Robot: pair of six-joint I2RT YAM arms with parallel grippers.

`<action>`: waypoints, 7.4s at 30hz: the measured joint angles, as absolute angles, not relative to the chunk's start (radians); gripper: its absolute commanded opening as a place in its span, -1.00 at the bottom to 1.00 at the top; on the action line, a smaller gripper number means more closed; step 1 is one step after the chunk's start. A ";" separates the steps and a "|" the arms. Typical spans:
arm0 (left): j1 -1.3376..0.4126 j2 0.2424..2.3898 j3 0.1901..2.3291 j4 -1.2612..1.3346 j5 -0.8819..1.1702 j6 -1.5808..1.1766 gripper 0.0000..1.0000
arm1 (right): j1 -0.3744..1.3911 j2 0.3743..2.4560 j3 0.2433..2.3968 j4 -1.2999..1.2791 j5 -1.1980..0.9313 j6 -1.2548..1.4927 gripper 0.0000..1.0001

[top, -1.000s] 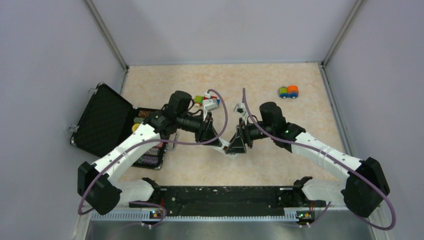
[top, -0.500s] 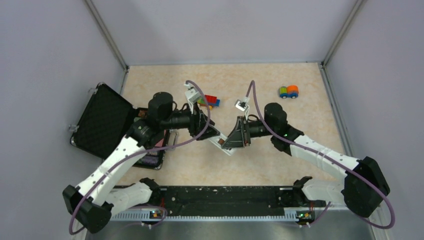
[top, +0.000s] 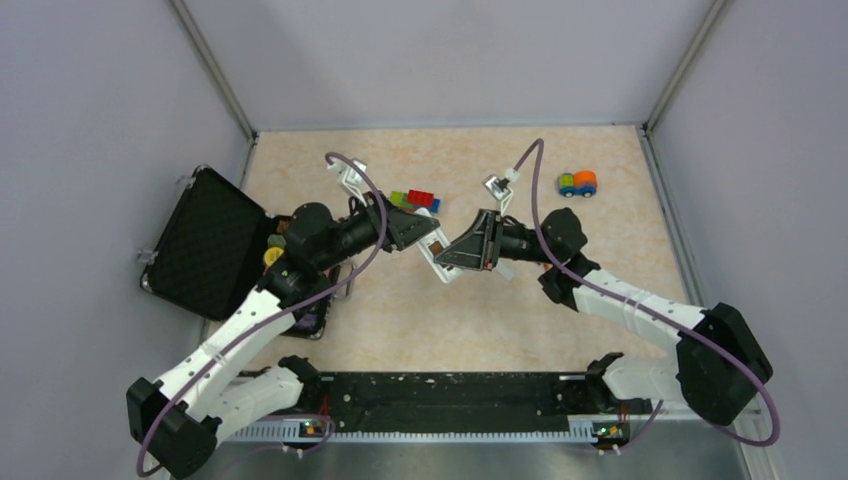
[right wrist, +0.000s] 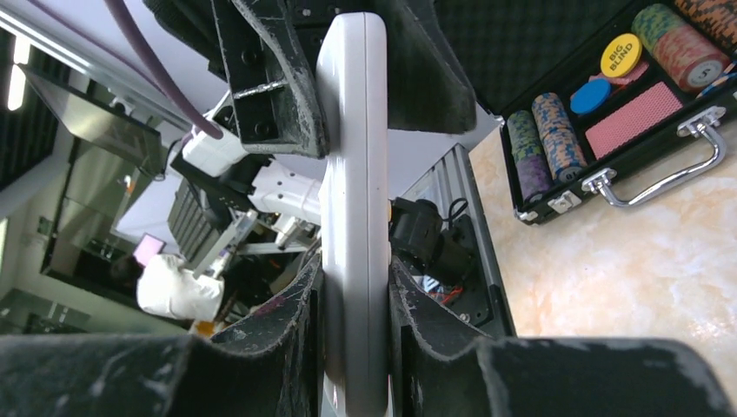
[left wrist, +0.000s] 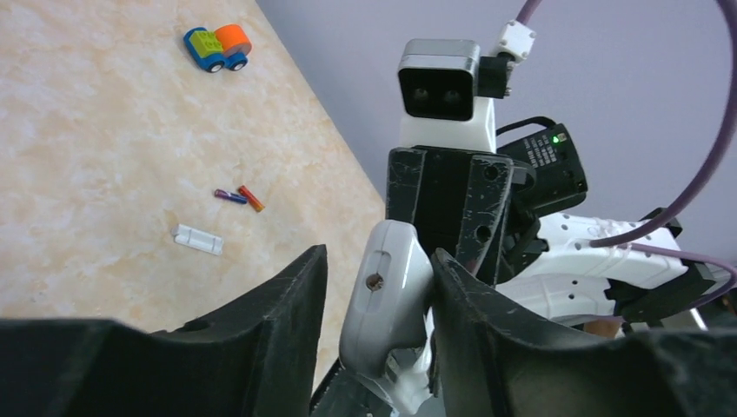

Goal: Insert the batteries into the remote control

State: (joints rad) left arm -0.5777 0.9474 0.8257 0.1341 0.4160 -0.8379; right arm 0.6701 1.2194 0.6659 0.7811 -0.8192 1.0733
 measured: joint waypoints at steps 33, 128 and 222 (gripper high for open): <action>-0.569 0.947 0.825 -0.176 0.141 -0.731 -1.00 | 0.473 1.021 0.748 -0.007 -0.409 0.826 0.00; -0.494 1.153 0.884 -0.081 0.402 -0.960 -1.00 | 0.927 1.103 0.925 0.065 -0.017 0.456 -1.00; -0.441 1.168 0.831 0.100 0.453 -1.045 -1.00 | 0.808 1.107 0.889 -0.220 -0.125 1.360 0.98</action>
